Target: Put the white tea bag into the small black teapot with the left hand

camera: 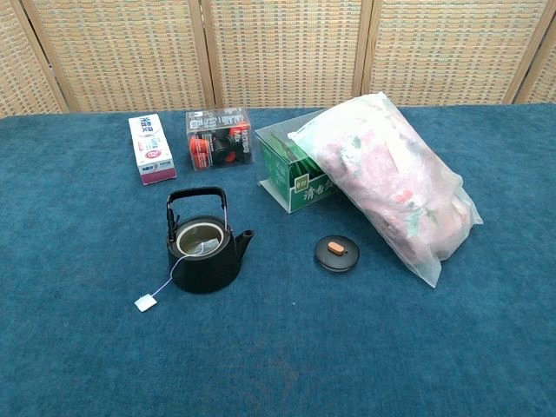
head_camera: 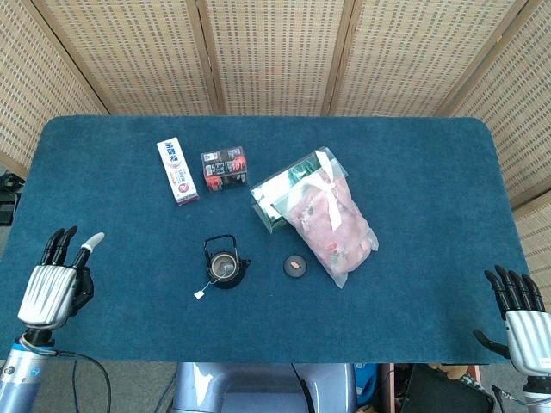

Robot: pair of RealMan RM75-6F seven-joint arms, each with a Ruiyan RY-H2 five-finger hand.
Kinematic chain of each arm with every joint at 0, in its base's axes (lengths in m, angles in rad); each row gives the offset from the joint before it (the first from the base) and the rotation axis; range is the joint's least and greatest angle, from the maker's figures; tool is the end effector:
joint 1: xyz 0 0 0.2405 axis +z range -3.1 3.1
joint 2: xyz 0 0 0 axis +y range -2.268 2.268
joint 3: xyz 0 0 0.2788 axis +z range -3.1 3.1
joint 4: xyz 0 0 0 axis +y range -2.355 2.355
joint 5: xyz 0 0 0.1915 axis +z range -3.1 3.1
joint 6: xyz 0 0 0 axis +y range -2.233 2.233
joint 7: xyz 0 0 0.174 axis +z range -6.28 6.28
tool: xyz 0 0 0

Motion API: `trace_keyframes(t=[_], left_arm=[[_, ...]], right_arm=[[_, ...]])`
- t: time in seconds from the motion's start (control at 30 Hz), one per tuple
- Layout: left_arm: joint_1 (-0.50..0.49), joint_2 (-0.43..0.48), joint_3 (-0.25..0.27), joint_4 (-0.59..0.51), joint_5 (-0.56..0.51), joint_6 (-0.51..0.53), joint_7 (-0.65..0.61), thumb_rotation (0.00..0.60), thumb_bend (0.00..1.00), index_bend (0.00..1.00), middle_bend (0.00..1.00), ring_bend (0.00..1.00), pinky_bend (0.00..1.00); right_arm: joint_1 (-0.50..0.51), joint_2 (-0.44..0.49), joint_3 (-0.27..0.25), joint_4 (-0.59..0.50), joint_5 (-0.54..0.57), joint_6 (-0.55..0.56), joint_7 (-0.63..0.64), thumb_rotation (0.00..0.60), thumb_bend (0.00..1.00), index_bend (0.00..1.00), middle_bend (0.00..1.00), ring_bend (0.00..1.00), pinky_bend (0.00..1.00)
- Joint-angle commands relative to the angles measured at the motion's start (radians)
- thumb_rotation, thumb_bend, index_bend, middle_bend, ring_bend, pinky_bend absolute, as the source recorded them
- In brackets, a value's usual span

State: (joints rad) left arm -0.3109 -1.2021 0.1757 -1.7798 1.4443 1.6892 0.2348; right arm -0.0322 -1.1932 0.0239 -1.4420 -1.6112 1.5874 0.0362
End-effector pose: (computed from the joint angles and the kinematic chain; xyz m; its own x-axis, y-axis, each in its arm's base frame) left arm -0.2609 0.2296 0.1502 0.4043 -0.0346 0.9140 0.9035 -0.1401 -0.4050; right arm -0.3485 -0.1671 0.1789 0.4532 0.0243 0.8911 -0.8912 -0.0101 0.4535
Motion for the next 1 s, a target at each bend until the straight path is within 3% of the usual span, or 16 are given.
trace_keyframes(t=[0.03,0.33,1.0], left_arm=[[0.063,0.014,0.019,0.025,0.013,0.029,-0.043,0.596,0.36,0.09,0.0,0.0,0.0],[0.119,0.028,0.014,0.045,0.043,0.009,-0.077,0.506,0.26,0.0,0.0,0.0,0.0],[0.183,0.031,-0.041,0.03,0.077,-0.06,-0.03,0.503,0.26,0.0,0.0,0.0,0.0]], right_arm=[[0.007,-0.004,-0.005,-0.001,-0.012,0.001,-0.007,0.6,0.07,0.09,0.11,0.0,0.08],[0.016,0.0,-0.008,-0.011,-0.011,-0.009,-0.014,0.6,0.07,0.09,0.11,0.0,0.08],[0.017,-0.002,-0.014,-0.015,-0.001,-0.013,-0.023,0.6,0.07,0.09,0.11,0.0,0.08]])
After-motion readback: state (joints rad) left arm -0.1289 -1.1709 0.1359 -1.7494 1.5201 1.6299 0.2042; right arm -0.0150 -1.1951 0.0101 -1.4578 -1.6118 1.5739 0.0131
